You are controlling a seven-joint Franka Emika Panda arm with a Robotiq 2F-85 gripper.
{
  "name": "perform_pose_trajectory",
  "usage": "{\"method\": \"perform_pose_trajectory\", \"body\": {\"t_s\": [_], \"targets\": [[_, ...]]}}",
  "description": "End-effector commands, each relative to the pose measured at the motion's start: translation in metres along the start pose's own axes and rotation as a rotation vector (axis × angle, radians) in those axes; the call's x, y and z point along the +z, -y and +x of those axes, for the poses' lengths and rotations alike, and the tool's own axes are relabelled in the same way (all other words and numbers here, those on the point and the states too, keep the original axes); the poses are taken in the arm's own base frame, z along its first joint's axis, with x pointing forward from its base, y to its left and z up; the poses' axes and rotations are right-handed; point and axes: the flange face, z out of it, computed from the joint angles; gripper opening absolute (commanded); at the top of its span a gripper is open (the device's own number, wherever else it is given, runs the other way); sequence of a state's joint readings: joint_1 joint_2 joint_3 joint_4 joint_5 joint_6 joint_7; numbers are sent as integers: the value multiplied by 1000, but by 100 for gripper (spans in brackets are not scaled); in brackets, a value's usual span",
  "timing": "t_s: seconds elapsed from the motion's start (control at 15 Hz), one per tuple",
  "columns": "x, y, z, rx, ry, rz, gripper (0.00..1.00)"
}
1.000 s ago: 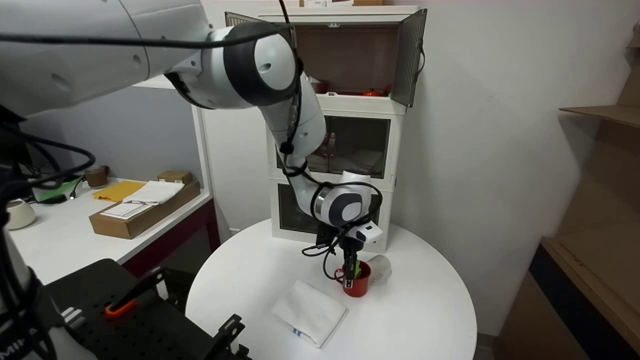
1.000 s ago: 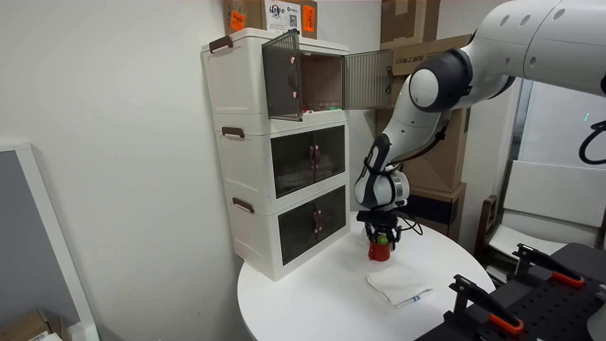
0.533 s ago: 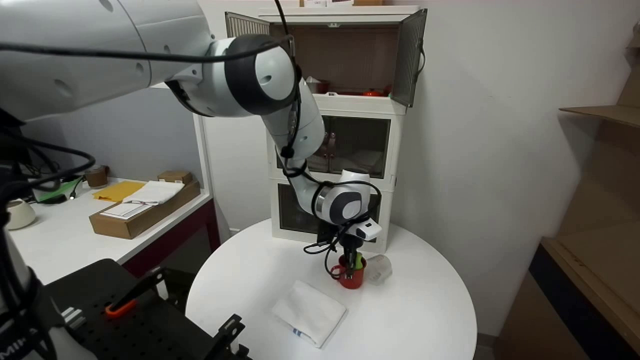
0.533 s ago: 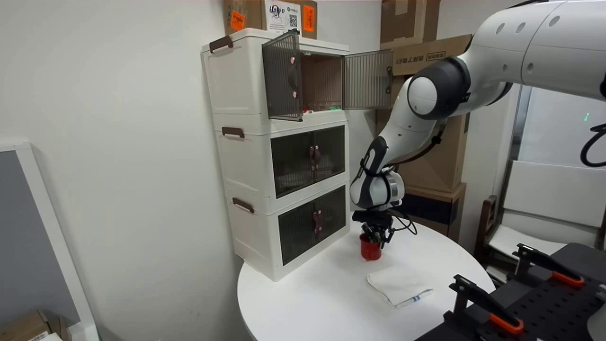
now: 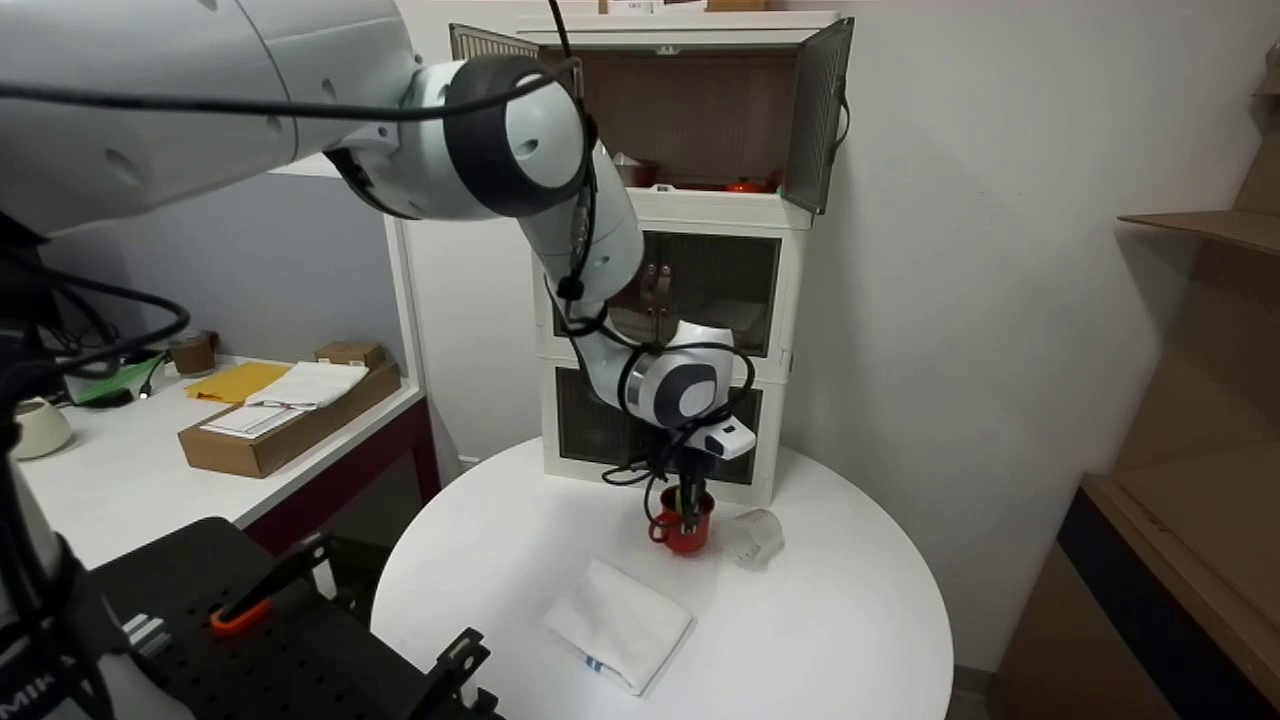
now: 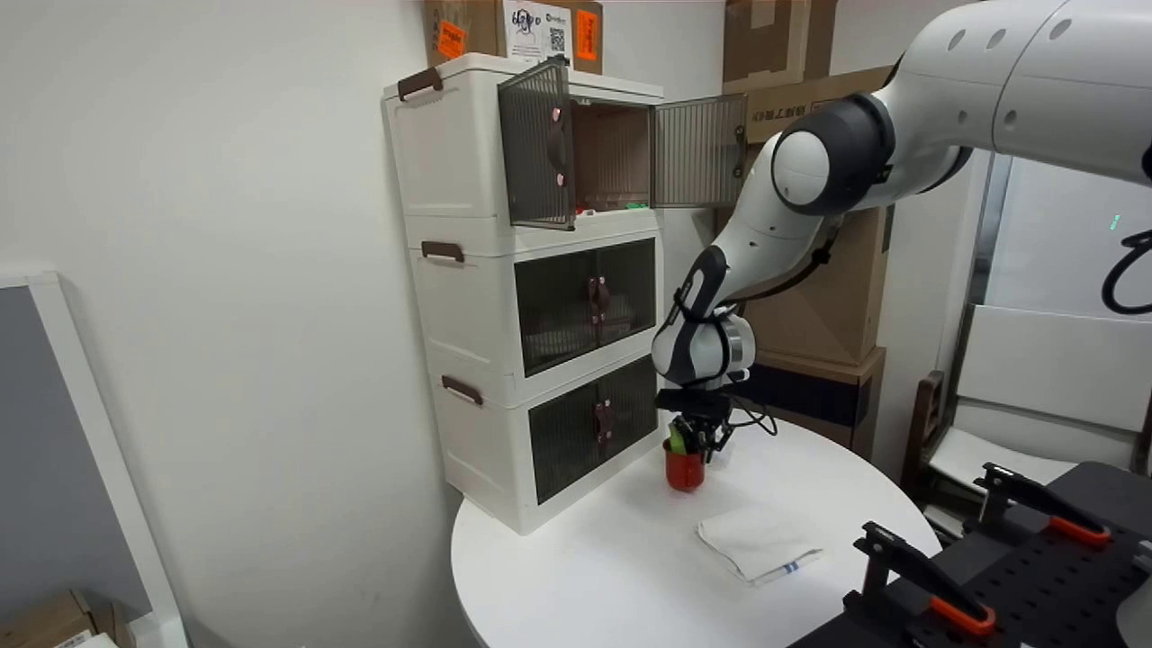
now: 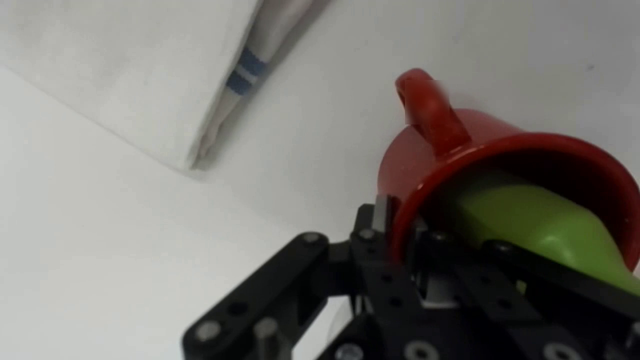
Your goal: Put the orange cup in the top shelf
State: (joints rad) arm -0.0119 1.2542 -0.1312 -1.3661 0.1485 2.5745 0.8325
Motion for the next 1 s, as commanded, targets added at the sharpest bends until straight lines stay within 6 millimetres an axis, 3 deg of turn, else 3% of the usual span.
{"method": "perform_pose_trajectory", "body": {"t_s": [0.0, 0.2, 0.33, 0.93], "targets": [[-56, 12, -17, -60, 16, 31, 2], [-106, 24, -33, -89, 6, 60, 2], [-137, 21, -37, -95, -2, 50, 2], [-276, -31, -38, -84, -60, -33, 2]]}}
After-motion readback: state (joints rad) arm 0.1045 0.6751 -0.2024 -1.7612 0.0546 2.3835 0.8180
